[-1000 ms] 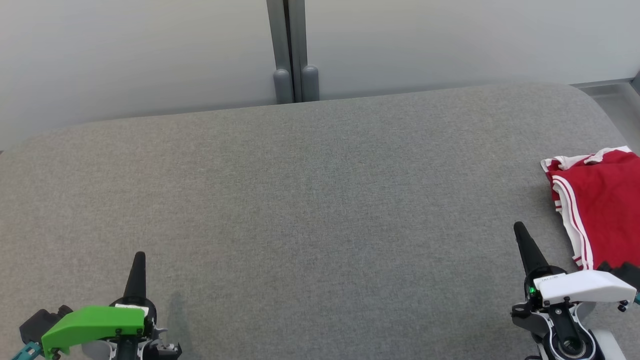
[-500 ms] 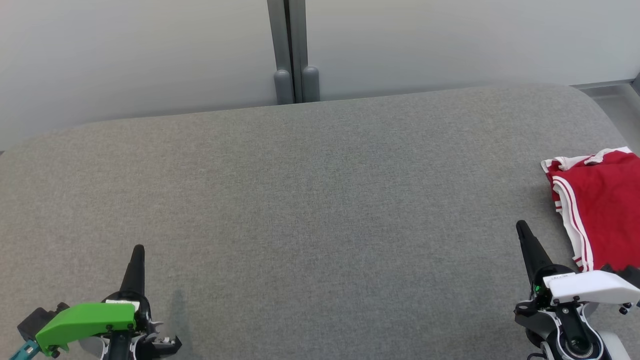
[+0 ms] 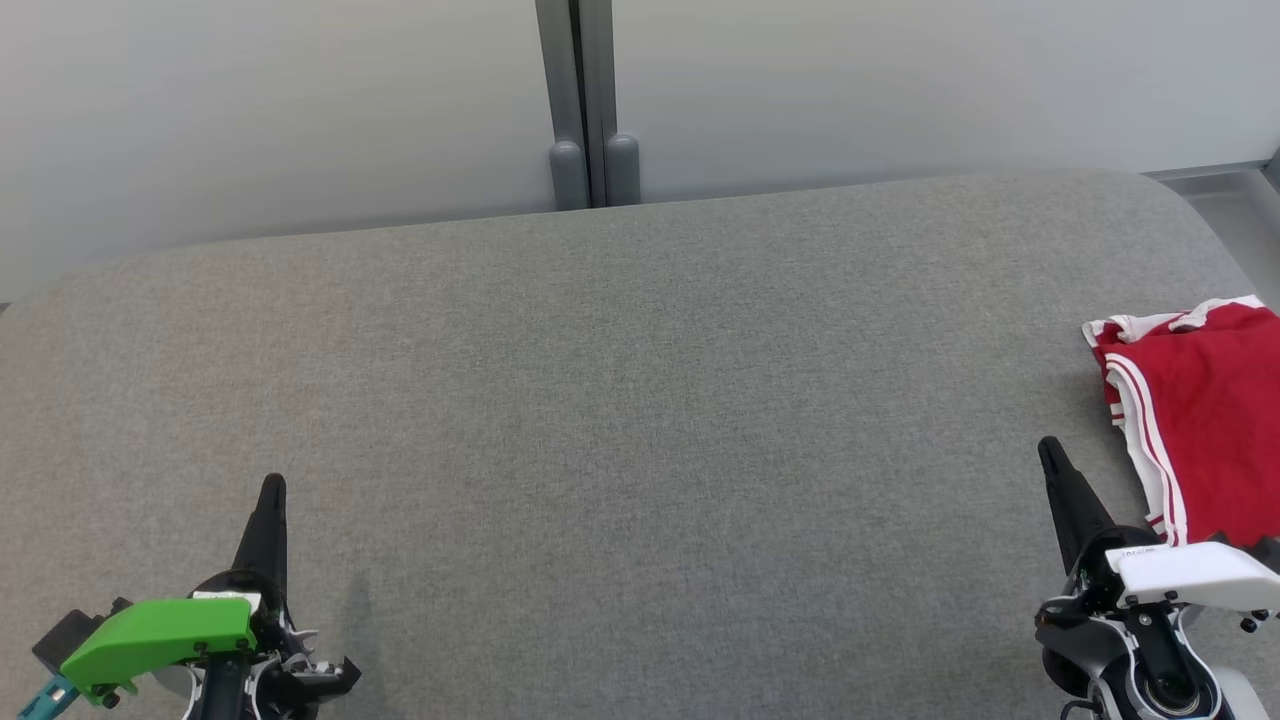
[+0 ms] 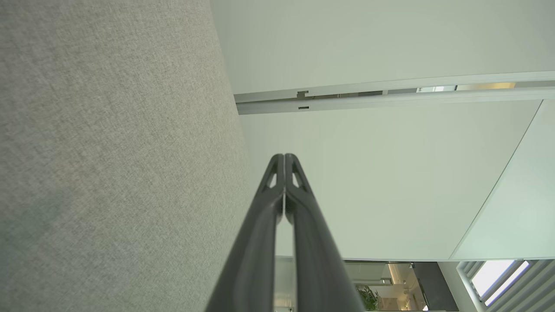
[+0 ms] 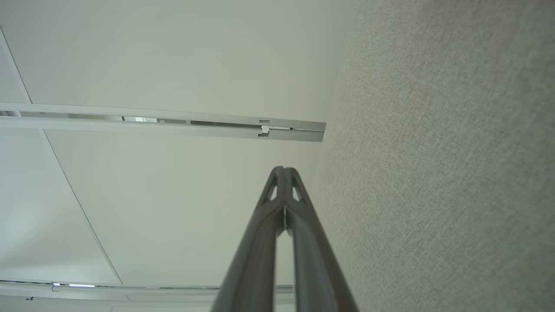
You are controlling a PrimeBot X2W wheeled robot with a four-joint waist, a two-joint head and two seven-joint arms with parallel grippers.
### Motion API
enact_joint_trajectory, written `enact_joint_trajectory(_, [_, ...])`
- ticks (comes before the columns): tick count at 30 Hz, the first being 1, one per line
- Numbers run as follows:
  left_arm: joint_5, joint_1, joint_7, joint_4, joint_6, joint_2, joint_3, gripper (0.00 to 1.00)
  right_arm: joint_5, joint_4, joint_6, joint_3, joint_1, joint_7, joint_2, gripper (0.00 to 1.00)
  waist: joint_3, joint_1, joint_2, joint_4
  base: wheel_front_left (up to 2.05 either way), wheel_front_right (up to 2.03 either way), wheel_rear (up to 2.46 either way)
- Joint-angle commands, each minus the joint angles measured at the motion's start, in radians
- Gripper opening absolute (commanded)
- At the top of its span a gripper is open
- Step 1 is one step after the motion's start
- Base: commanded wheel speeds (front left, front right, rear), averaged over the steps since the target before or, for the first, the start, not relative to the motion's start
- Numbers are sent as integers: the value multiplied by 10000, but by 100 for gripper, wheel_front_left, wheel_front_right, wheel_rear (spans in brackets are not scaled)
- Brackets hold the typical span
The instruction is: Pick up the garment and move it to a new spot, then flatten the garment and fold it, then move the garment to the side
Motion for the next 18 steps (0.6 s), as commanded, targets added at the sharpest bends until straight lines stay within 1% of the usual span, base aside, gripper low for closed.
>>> enact_joint_trajectory(1, [-175, -166, 77, -40, -49, 73, 56, 0, 188, -74, -9, -43, 81, 73, -59, 0, -2, 0, 0, 1, 0, 0, 0])
enact_joint_trajectory(9, [-697, -232, 208, -59, -120, 76, 105, 0, 699, -141, -10, -102, 121, 213, -62, 0, -15, 0, 0, 8, 0, 0, 0])
enact_joint_trajectory(18, [-673, -201, 217, -52, -114, 75, 101, 0, 676, -136, -10, -99, 122, 202, -61, 0, -16, 0, 0, 8, 0, 0, 0])
